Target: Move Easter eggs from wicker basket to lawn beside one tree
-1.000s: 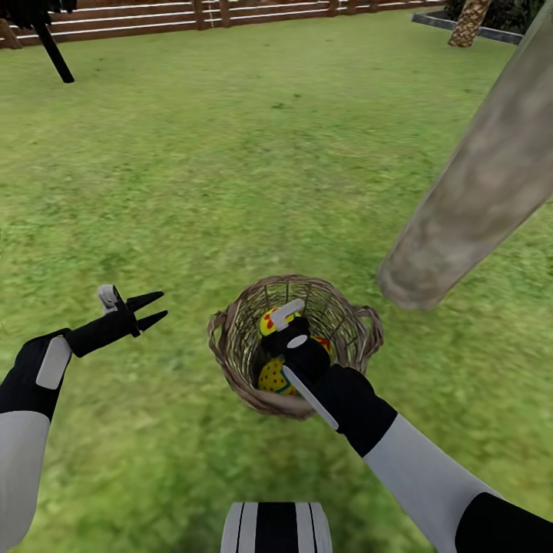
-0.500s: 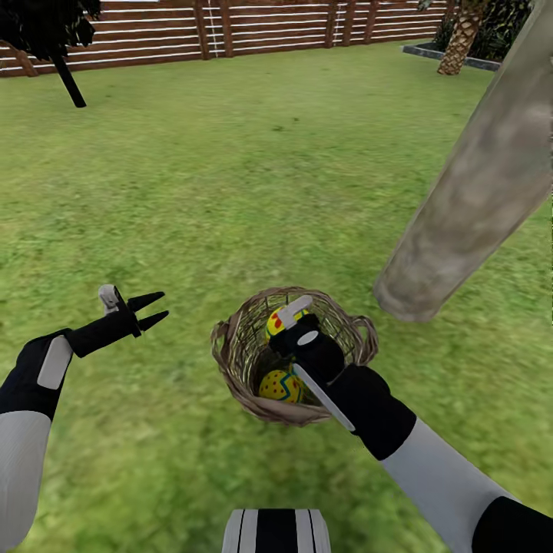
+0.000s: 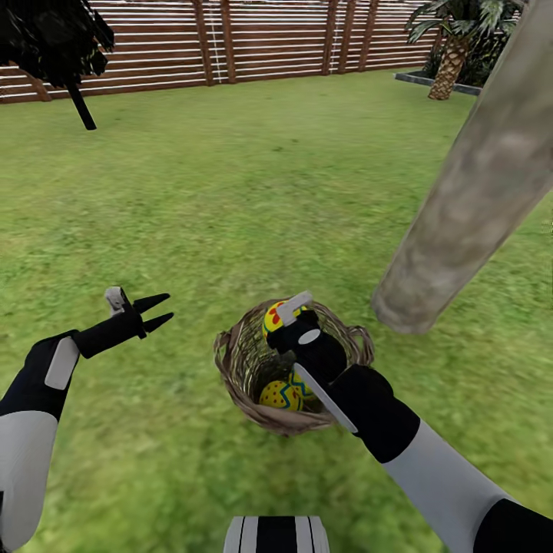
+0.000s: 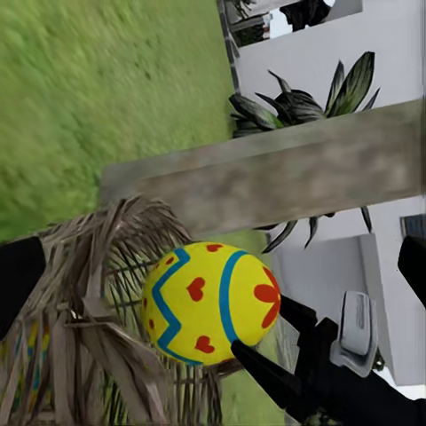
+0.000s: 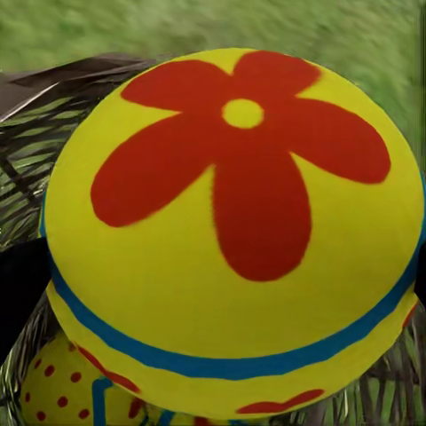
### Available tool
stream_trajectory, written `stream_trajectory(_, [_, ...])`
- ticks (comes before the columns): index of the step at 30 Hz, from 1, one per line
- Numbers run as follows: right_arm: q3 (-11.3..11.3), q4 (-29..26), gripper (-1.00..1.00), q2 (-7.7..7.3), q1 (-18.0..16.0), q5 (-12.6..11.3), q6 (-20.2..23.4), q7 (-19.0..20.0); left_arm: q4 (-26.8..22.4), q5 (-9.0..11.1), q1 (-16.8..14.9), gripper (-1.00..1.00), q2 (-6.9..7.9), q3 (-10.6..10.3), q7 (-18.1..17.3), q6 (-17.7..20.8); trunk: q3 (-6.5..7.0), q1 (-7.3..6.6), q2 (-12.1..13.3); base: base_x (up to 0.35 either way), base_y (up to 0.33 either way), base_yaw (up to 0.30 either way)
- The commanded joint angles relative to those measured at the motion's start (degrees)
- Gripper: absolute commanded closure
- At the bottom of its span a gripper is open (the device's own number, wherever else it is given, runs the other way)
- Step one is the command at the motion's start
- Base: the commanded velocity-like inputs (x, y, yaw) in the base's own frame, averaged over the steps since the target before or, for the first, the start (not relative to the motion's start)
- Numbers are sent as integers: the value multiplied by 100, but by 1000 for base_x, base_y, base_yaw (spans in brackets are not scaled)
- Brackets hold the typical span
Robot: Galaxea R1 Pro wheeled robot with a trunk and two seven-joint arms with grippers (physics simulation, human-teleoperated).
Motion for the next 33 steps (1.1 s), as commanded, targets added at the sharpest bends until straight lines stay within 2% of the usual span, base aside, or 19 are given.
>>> stream_trajectory(1, [7, -3, 100, 3, -5, -63, 14, -60, 2, -11, -3, -100, 0, 7, -19, 22, 19, -3, 0, 0, 0, 0])
stream_trajectory(11, [5, -3, 100, 11, -5, -68, 13, -57, -10, -11, -3, -100, -1, 6, -19, 19, 246, -29, 13, 0, 0, -23])
stream_trajectory(14, [5, -3, 100, 12, -4, -68, 12, -57, -14, -3, -3, -100, -1, 7, -21, 12, 329, -37, 17, 0, 0, -199])
stream_trajectory(21, [6, -3, 100, 15, -4, -68, 13, -57, -21, 9, -3, -100, -1, 16, -28, 9, 372, -37, 17, 0, 0, -217])
stream_trajectory(33, [5, -3, 100, 24, -4, -68, -5, -57, 2, -2, -3, -100, -1, 4, -28, 11, 713, -68, 33, 0, 0, -217])
